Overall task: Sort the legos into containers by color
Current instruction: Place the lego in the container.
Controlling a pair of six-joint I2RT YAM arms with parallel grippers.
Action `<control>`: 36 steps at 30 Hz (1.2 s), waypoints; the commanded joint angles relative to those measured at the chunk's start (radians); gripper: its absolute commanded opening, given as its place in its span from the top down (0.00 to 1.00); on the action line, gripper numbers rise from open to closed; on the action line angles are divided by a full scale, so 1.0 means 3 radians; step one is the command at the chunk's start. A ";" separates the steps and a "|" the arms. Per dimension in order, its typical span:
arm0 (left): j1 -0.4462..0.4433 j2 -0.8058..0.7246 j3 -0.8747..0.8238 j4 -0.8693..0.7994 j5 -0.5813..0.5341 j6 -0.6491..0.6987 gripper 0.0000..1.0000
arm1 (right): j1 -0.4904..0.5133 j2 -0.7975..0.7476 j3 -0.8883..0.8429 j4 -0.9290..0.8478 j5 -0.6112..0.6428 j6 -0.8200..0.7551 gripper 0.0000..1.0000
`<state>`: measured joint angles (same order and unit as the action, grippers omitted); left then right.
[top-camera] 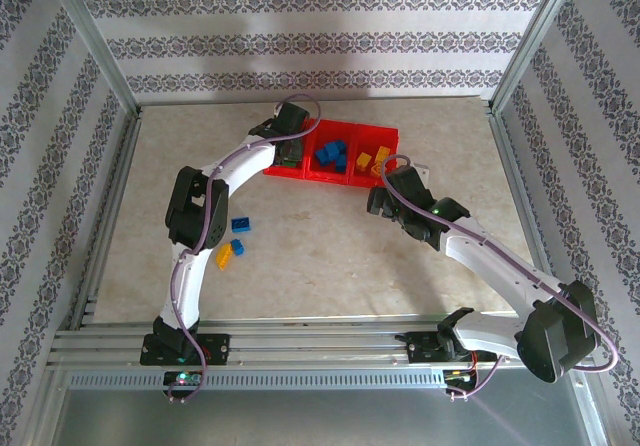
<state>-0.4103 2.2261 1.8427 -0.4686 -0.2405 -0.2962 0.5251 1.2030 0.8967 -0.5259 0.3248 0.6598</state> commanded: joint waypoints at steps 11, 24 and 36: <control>0.0031 -0.0439 -0.0227 -0.0012 0.0195 -0.0129 0.47 | -0.0040 0.0017 0.0098 0.0014 0.0004 0.0025 0.02; 0.0032 -0.1538 -0.1582 0.0156 0.0256 -0.0319 0.27 | -0.0032 -0.0030 0.0044 0.0025 -0.0015 0.0060 0.02; 0.0109 -0.2438 -0.2809 -0.0005 0.0084 -0.0625 0.00 | -0.0030 -0.0164 -0.0049 0.0030 -0.0004 0.0076 0.02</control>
<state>-0.4053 1.5406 1.0431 -0.4374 -0.1875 -0.4339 0.5251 1.1740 0.8986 -0.5255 0.3244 0.6609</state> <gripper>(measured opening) 0.994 0.983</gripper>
